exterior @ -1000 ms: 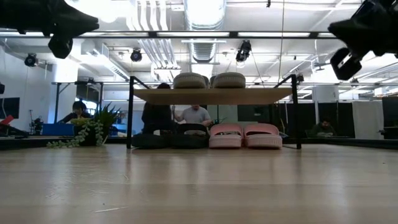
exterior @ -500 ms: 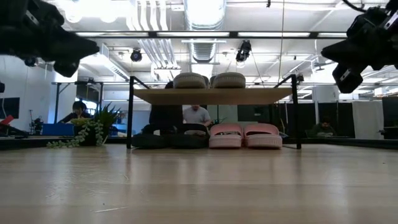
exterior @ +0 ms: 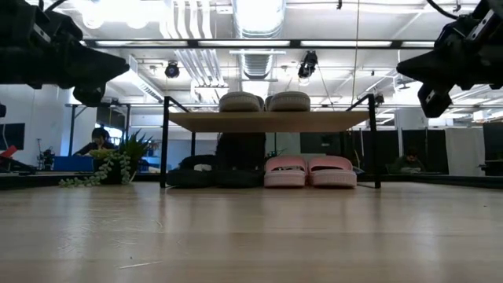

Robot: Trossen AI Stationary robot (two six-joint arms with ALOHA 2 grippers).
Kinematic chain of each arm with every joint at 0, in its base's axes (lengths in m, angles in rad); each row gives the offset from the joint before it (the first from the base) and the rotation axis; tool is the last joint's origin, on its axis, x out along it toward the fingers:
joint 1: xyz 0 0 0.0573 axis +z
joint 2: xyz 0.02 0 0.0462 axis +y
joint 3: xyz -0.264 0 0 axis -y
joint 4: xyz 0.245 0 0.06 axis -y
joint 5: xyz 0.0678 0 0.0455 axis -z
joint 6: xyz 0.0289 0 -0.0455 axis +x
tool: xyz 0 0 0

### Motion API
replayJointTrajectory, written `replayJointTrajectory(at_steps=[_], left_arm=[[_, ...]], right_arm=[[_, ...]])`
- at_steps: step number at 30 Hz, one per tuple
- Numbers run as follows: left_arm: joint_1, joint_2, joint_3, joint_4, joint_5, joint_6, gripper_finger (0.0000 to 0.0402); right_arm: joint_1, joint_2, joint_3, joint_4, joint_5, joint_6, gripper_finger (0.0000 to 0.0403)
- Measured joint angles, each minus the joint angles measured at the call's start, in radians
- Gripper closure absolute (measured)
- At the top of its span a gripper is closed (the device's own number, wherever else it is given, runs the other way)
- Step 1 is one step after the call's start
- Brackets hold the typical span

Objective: Pick and place slides into the shelf
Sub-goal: Return to Home Position

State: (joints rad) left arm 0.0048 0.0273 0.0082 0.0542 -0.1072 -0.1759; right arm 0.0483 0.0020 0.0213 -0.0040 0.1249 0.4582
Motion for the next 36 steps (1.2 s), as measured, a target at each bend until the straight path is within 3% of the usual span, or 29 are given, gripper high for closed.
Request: replayJointTrajectory(at_steps=[9,14,36], left_arm=[[0.000,0.003,-0.001,-0.011,-0.002,-0.080,0.0350],[0.000,0.012,0.000,-0.010,-0.002,-0.080,0.0350],[0.000,0.023,0.000,-0.011,-0.002,-0.079,0.0350]], right_arm=[[-0.096,0.019,-0.009,0.003,-0.150,-0.035,0.0390],[-0.100,0.027,-0.009,0.004,-0.102,-0.066,0.0390],[-0.100,0.041,-0.009,0.004,-0.098,-0.066,0.0390]])
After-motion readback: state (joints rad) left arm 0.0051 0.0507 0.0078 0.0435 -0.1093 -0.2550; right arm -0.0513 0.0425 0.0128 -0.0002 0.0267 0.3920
